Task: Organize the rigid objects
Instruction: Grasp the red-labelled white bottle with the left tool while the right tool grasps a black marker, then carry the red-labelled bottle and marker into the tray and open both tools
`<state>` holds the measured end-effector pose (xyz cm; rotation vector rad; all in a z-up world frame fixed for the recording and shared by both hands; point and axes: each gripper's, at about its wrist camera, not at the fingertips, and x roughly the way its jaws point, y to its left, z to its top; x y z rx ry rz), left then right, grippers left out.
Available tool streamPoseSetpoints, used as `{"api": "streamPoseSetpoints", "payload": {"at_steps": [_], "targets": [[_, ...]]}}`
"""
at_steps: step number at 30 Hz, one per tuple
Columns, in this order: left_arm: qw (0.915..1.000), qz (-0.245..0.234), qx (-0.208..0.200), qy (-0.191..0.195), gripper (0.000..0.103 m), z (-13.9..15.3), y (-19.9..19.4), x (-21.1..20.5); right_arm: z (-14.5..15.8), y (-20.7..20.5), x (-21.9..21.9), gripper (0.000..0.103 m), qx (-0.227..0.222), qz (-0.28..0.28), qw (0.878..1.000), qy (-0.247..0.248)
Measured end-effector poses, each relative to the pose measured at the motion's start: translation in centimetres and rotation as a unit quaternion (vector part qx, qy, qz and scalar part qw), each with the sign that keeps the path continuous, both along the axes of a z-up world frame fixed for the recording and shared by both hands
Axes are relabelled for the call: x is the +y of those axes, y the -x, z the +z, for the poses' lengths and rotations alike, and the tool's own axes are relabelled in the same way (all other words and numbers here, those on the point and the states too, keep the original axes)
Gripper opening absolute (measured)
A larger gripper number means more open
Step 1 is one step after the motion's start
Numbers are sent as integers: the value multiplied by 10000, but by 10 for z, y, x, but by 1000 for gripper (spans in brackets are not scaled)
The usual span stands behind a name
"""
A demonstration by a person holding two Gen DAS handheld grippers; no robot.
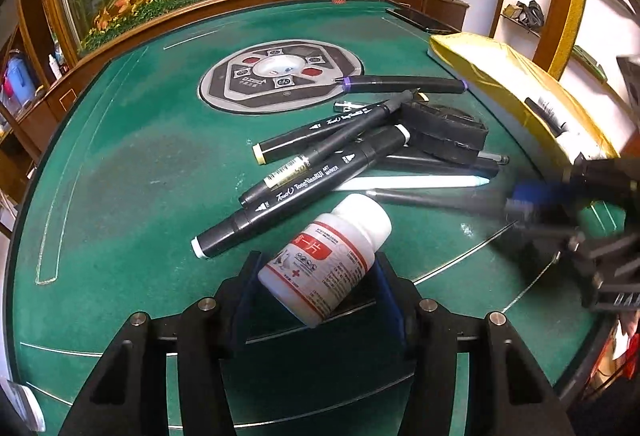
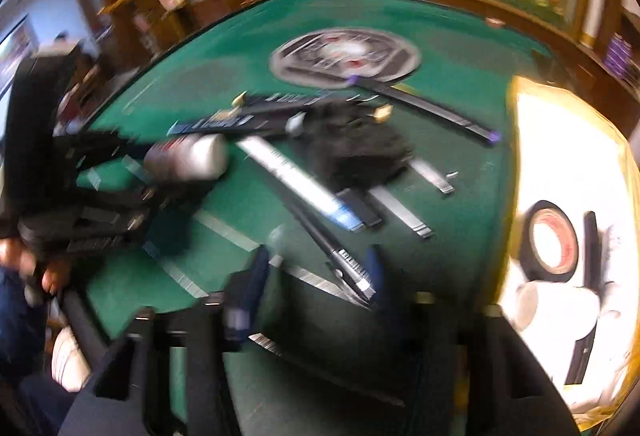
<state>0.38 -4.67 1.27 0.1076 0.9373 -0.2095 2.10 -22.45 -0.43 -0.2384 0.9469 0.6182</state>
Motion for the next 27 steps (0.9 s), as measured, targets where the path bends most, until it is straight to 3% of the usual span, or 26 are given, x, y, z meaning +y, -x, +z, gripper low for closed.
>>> {"api": "streamPoseSetpoints", "payload": {"at_steps": [2, 10, 14, 15, 20, 27], "targets": [[10000, -29, -4, 2, 56, 0, 0, 1, -2, 7, 8, 29, 80, 236, 9997, 68], [9999, -32, 8, 163, 56, -1, -1, 5, -3, -5, 15, 30, 50, 269, 9996, 45], [9999, -6, -31, 120, 56, -2, 0, 4, -6, 10, 36, 10, -321, 431, 9977, 416], [9999, 6, -35, 143, 56, -1, 0, 5, -6, 13, 39, 9, -329, 482, 9975, 407], [9991, 101, -387, 140, 56, 10, 13, 6, -6, 26, 33, 9, -180, 462, 9988, 30], [9974, 1, -399, 592, 56, 18, 31, 0, -3, 30, 7, 9, 149, 220, 9967, -772]]}}
